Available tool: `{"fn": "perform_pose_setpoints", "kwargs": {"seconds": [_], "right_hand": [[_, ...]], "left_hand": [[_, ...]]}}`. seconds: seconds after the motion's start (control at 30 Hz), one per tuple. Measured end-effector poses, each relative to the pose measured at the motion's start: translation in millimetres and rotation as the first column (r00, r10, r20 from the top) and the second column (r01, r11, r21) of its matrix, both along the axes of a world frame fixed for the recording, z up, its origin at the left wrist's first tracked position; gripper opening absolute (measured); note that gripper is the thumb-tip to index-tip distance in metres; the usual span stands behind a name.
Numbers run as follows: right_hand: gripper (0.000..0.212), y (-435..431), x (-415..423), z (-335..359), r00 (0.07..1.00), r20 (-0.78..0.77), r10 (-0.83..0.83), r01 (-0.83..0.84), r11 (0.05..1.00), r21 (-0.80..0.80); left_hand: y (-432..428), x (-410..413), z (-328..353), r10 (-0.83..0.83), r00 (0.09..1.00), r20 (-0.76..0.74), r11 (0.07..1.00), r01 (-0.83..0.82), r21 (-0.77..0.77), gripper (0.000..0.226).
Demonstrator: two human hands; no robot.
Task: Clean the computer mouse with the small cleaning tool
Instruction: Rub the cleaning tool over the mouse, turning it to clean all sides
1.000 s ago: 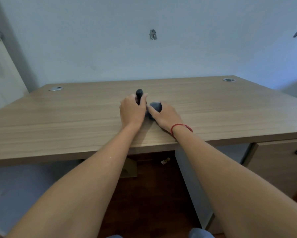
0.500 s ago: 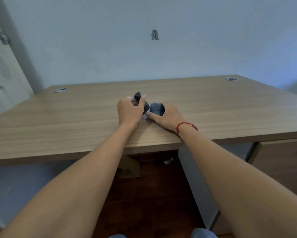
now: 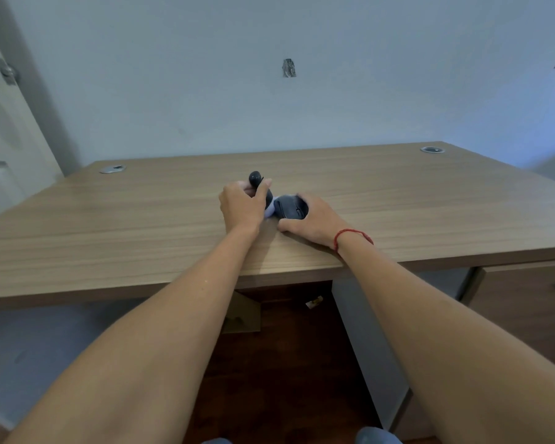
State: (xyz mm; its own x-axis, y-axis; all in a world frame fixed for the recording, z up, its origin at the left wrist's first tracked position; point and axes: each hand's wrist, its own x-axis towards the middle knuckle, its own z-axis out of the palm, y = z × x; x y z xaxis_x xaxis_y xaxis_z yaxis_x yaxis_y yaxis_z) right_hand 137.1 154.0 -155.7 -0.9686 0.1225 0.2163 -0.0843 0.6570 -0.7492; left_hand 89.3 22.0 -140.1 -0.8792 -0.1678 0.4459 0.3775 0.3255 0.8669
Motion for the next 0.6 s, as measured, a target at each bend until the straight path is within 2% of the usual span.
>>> {"fn": "perform_pose_setpoints", "kwargs": {"seconds": [0.1, 0.23, 0.37, 0.47, 0.53, 0.6], "right_hand": [[0.041, -1, -1, 0, 0.998, -0.052, -0.023, 0.024, 0.999, 0.022], [0.038, 0, 2, 1, 0.999, -0.029, -0.044, 0.042, 0.998, -0.038], [0.065, -2, 4, 1, 0.996, -0.034, -0.078, 0.076, 0.995, -0.058], [0.08, -7, 6, 3, 0.99, -0.079, -0.115, 0.114, 0.993, -0.021], [0.072, -8, 7, 3, 0.991, -0.077, -0.105, 0.105, 0.994, -0.009], [0.056, -8, 9, 4, 0.991, -0.08, -0.107, 0.106, 0.994, -0.022]], "left_hand": [[1, 4, 1, 0.005, 0.999, -0.047, 0.999, -0.007, -0.038, 0.033], [1, -2, 10, 0.017, 0.995, -0.101, 0.999, -0.013, 0.038, 0.043], [-2, -13, 9, 0.022, 0.997, -0.068, 0.958, -0.041, -0.284, 0.04], [-14, -17, 11, 0.019, 0.999, -0.031, 0.919, -0.03, -0.393, 0.039], [-13, -16, 18, 0.001, 0.997, -0.079, 0.928, -0.03, -0.372, 0.042], [-9, -11, 22, -0.005, 0.994, -0.114, 0.958, -0.028, -0.286, 0.043]]}}
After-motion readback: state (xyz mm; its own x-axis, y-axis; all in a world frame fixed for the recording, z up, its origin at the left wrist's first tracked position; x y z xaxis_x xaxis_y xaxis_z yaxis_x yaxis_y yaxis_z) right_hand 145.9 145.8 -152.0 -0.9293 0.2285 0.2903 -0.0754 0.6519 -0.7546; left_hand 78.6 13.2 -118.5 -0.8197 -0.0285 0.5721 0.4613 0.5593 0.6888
